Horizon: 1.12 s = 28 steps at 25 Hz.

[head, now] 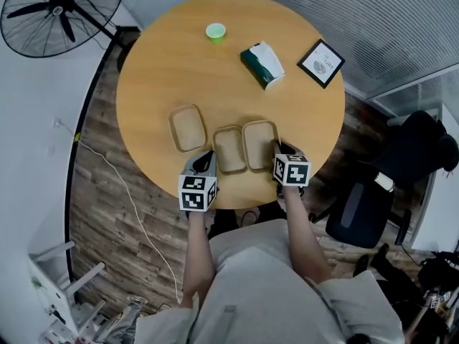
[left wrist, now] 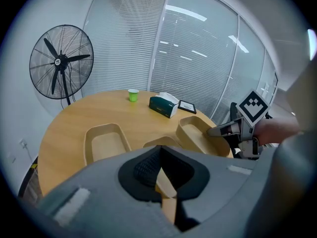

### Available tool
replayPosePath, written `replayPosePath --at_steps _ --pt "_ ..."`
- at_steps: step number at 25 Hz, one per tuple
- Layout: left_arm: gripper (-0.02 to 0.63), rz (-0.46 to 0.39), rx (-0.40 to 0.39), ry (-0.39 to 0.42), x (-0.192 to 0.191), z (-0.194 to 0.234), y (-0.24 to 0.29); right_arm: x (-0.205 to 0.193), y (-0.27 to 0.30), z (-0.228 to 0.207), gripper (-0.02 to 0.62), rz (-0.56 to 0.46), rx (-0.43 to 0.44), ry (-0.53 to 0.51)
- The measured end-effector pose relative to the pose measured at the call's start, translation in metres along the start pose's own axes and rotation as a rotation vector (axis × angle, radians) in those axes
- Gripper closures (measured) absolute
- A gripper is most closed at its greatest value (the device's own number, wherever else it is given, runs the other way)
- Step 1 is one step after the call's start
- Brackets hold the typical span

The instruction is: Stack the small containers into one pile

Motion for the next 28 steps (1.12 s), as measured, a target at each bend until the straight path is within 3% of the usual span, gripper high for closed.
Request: replayPosePath --at_steps 13,28 --pt "0.604 0.011 -0.084 0.005 -0.014 0.030 -0.012 -0.010 0.010 0.055 0.586 -0.014 0.006 0.030" --pt "0.604 0.010 -0.034 -0.053 -0.029 0.071 -0.035 -0.024 0.039 0.088 0.584 0.065 0.039 0.013"
Point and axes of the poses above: the fingertips, and each gripper's own axes: y forward along the fingers, z to its left, x out of its top, the point moved 10 cm from there along -y, backward along the fingers, and after that the axes turned 11 degrees about -z, right-handed, at the moved point
